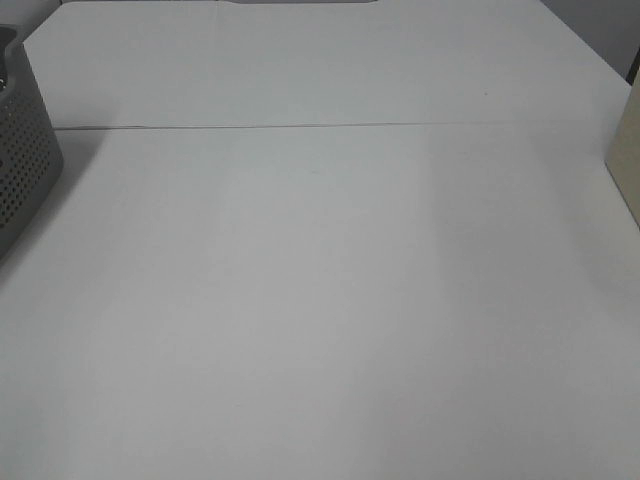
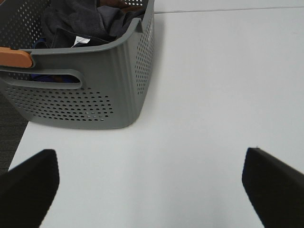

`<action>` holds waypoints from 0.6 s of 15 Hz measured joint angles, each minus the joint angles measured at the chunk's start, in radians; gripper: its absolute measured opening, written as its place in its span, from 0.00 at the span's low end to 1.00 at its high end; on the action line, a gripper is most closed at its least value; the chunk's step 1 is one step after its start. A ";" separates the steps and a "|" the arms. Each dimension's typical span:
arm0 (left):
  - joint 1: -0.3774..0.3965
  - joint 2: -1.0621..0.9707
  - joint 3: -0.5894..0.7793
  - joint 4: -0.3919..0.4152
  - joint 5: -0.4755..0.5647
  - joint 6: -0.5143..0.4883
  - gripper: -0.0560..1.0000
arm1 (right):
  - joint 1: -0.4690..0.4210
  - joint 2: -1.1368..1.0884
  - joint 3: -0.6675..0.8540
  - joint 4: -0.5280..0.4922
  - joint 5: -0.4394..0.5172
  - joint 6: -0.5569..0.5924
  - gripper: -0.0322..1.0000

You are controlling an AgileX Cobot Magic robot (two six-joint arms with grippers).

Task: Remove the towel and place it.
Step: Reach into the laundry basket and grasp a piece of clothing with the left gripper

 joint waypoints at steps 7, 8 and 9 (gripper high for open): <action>0.000 0.000 0.000 0.000 0.000 0.000 0.99 | 0.000 0.000 0.000 0.000 0.000 0.000 0.86; 0.000 0.000 0.000 0.000 0.000 0.000 0.99 | 0.000 0.000 0.000 0.000 0.000 0.000 0.86; 0.000 0.000 0.000 0.000 0.000 0.000 0.99 | 0.000 0.000 0.000 0.000 0.000 0.000 0.86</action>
